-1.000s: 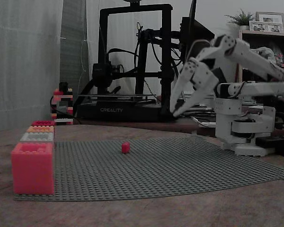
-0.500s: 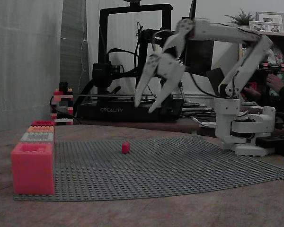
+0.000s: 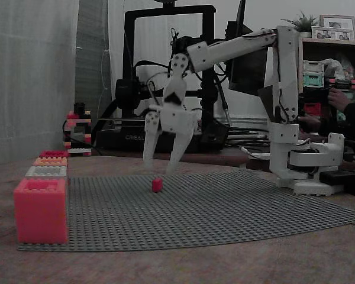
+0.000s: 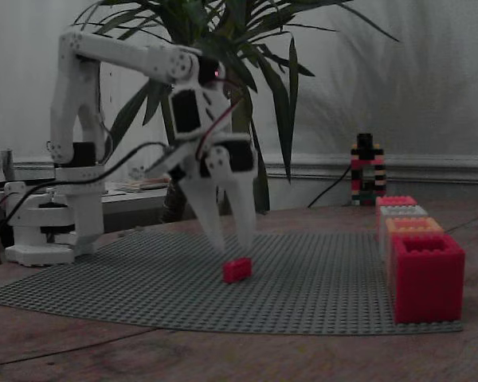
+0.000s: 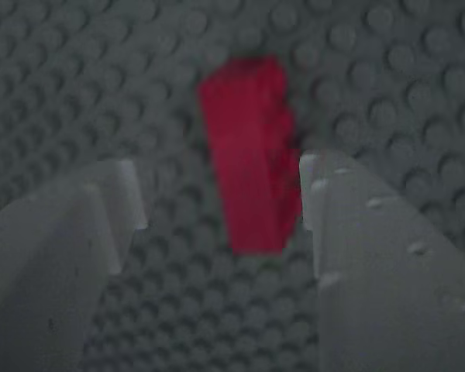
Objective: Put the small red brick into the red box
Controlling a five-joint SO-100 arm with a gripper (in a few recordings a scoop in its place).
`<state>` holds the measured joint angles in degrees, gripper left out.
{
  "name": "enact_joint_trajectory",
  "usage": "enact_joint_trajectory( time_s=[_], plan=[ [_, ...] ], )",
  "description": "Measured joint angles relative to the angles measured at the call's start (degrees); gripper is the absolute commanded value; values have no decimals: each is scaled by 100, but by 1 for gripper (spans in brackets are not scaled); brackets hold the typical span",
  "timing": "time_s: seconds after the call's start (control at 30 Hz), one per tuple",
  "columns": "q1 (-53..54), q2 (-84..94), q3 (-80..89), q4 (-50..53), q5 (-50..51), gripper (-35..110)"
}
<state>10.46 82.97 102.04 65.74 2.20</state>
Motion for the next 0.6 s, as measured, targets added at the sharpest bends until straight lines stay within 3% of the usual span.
enact_joint_trajectory(
  time_s=[0.37,0.6],
  plan=[
    [0,-325,-62,-141,-18,14],
    [0,-431,-167,-229,-53,3]
  ],
)
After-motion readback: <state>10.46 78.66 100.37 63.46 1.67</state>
